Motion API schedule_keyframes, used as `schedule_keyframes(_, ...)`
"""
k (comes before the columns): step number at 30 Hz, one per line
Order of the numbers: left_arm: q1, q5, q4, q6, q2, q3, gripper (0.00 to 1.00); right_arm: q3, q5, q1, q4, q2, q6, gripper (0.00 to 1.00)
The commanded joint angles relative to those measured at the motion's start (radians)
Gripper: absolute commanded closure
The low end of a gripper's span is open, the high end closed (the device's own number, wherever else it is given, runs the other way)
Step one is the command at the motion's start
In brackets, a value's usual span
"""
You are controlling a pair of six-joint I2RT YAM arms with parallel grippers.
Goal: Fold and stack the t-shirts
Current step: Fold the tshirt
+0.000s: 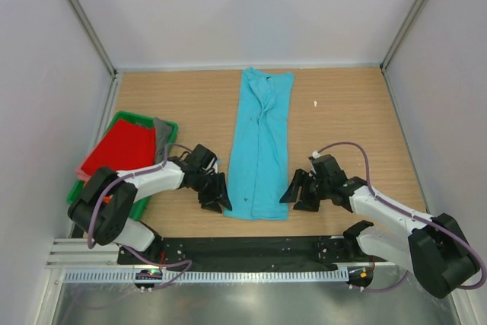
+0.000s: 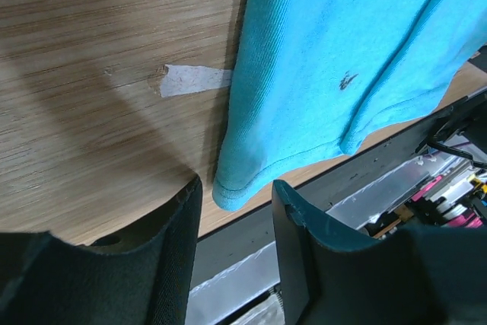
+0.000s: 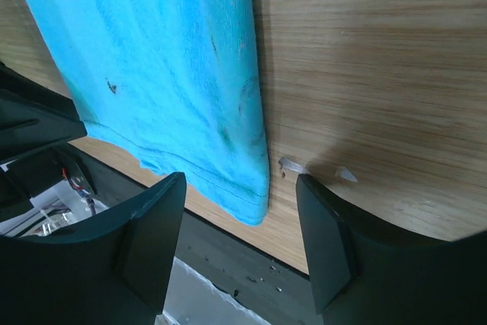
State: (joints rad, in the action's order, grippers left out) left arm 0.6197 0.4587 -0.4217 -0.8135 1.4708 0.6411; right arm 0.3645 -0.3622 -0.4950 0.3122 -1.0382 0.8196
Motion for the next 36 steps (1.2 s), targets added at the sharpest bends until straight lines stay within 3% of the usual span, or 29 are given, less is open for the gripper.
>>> schedule_keyframes(1,-0.002,-0.066,0.02,0.004,0.039,-0.047,0.56,-0.044,-0.023,-0.016,-0.058,-0.017,0.07,0.35)
schedule_keyframes(12,-0.002,-0.078,0.014,-0.007,0.029,-0.073,0.61,-0.042,0.02,-0.099,0.088,0.0,0.131,0.43)
schedule_keyframes(24,-0.002,-0.094,0.017,0.0,0.037,-0.075,0.69,-0.094,0.106,-0.131,0.006,-0.02,0.216,0.52)
schedule_keyframes(29,-0.001,-0.103,0.018,-0.003,0.025,-0.084,0.76,-0.13,0.106,-0.131,-0.047,-0.043,0.237,0.65)
schedule_keyframes(30,0.0,-0.103,0.02,-0.003,0.023,-0.084,0.82,-0.13,0.108,-0.132,-0.047,-0.045,0.236,0.7)
schedule_keyframes(31,0.0,-0.1,0.02,-0.004,0.019,-0.089,0.88,-0.131,0.109,-0.132,-0.036,-0.04,0.234,0.86)
schedule_keyframes(33,0.002,-0.085,0.02,-0.01,0.014,-0.093,1.0,-0.13,0.108,-0.132,-0.019,-0.028,0.224,0.99)
schedule_keyframes(36,0.029,-0.074,0.037,-0.061,-0.029,-0.113,1.0,-0.122,0.105,-0.139,0.065,0.013,0.205,0.99)
